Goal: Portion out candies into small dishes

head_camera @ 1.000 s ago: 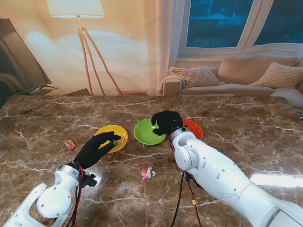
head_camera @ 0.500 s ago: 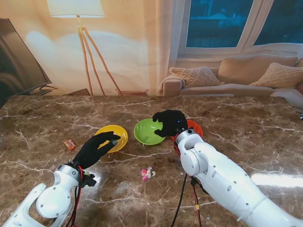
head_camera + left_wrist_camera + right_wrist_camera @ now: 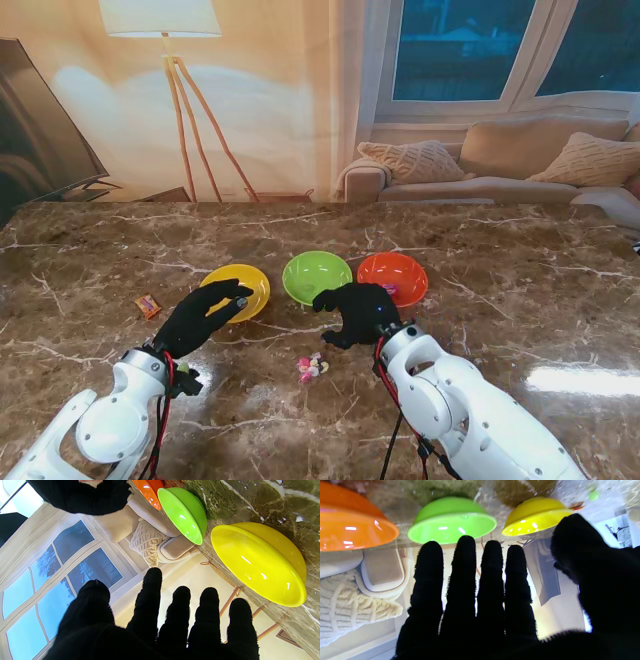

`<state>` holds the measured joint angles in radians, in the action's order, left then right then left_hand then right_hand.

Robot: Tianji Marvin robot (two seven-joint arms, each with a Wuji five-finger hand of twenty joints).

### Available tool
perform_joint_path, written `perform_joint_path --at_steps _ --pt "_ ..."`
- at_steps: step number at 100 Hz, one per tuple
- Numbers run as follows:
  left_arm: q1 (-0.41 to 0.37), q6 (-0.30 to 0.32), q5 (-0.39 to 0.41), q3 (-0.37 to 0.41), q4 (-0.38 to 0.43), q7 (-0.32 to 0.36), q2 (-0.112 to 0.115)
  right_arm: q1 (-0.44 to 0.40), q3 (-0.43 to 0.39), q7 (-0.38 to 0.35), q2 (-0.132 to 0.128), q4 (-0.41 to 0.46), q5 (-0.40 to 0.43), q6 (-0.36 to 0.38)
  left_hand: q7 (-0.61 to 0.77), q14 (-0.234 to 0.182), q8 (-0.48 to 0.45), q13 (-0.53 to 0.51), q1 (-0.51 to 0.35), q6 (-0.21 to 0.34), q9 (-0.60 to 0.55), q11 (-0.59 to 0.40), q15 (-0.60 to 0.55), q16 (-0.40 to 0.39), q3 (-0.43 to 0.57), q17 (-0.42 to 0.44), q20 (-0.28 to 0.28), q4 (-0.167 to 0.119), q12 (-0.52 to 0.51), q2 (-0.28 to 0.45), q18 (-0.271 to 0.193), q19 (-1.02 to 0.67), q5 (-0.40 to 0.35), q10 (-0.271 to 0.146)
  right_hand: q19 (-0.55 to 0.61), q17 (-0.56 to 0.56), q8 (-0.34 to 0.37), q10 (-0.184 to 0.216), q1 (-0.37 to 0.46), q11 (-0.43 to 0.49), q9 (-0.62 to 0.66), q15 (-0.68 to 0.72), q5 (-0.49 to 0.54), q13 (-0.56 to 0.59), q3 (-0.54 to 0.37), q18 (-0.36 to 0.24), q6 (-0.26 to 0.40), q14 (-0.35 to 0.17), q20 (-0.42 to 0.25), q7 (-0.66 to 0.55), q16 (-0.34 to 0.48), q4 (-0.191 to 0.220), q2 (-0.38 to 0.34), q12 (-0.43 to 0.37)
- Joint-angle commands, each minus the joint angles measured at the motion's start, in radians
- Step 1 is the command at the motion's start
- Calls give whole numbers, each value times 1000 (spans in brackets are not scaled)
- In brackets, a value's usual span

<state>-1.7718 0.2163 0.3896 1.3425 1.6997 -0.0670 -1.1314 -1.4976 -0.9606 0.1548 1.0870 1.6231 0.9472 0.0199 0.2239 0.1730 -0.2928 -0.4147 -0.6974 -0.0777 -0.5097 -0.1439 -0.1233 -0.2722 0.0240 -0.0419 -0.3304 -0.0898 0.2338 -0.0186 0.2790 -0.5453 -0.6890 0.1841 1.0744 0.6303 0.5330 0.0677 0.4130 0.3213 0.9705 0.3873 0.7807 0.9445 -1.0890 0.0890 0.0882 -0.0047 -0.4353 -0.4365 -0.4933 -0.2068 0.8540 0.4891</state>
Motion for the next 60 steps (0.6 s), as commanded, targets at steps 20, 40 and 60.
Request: perform_joint_path --at_steps 20,40,60 --pt "-7 4 4 -3 -2 -2 0 -31 69 -21 -9 -22 10 0 11 -11 -19 -4 -16 25 -10 6 4 5 2 1 -13 -21 -8 37 6 24 5 -13 -4 7 -17 -12 -7 -25 -20 -17 -13 18 -26 8 2 14 31 21 24 27 39 -21" --pt "-9 7 9 -4 -3 -3 1 27 164 11 -18 -96 77 -16 11 -11 -19 -5 -16 28 -11 6 4 4 2 1 -13 -21 -8 37 6 24 5 -15 23 -2 -31 -11 -48 -28 -59 34 -58 15 -23 -9 -12 -9 22 49 -22 19 39 -21" --pt "-11 7 16 -4 -3 -6 1 83 234 28 -18 -163 82 -37 12 -13 -19 -5 -15 28 -11 6 3 4 2 0 -13 -21 -8 37 5 24 4 -16 87 8 -58 -15 -40 9 -99 160 -108 -12 -47 -3 -35 -24 -36 86 -126 11 67 15"
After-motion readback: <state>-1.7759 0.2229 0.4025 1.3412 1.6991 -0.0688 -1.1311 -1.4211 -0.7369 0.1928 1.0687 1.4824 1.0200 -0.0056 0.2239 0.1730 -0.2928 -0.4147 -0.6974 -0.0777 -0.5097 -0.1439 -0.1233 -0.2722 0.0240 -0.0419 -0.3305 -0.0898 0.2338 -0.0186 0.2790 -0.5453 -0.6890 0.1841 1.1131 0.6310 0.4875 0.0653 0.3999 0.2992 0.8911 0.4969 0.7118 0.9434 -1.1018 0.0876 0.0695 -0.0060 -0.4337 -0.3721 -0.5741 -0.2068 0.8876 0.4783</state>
